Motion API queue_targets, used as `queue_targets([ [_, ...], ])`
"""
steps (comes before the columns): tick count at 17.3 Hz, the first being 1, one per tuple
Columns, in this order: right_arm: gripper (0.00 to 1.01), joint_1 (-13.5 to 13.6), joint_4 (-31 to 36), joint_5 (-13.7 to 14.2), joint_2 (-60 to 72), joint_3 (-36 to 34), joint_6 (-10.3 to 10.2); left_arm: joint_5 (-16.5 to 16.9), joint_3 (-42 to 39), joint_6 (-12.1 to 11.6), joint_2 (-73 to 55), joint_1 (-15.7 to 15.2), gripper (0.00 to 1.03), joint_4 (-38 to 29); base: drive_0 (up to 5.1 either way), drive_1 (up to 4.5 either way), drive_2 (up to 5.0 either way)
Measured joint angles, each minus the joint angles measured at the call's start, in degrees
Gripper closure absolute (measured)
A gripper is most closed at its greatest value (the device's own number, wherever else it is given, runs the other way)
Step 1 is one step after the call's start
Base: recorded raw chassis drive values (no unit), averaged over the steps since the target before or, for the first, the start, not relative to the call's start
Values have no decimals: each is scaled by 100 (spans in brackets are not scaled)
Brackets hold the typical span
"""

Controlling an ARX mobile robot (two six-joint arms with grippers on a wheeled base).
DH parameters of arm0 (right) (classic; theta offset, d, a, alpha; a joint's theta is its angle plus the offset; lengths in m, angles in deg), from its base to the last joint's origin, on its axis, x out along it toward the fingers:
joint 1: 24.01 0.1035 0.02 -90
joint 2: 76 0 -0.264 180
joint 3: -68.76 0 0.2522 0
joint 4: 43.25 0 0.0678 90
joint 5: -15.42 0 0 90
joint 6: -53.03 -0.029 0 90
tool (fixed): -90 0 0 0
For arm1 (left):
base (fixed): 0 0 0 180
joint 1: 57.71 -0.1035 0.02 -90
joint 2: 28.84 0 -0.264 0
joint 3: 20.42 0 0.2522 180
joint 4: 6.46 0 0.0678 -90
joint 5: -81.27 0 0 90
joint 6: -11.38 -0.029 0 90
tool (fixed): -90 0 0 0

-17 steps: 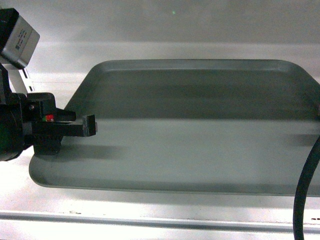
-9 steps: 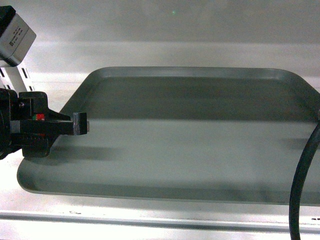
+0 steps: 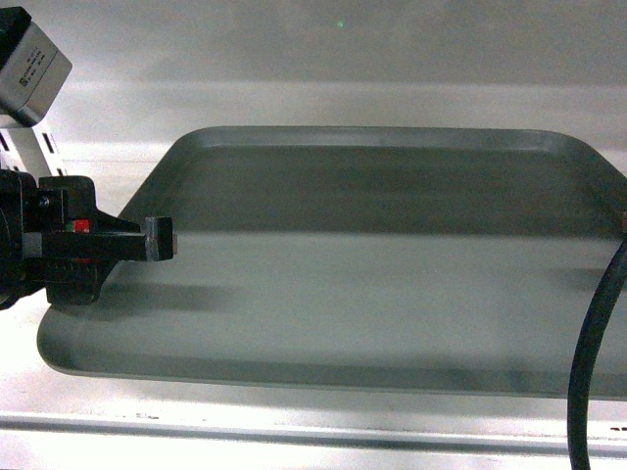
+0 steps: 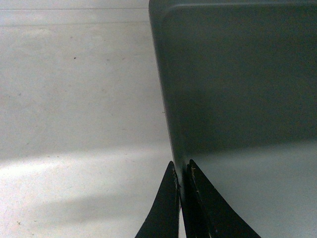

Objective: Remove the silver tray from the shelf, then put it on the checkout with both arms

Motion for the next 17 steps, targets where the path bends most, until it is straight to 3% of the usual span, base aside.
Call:
queue_targets([
  [17, 98, 0, 4, 2, 0, 0, 4, 0, 0, 2, 0, 0, 100, 0, 0, 0, 0],
])
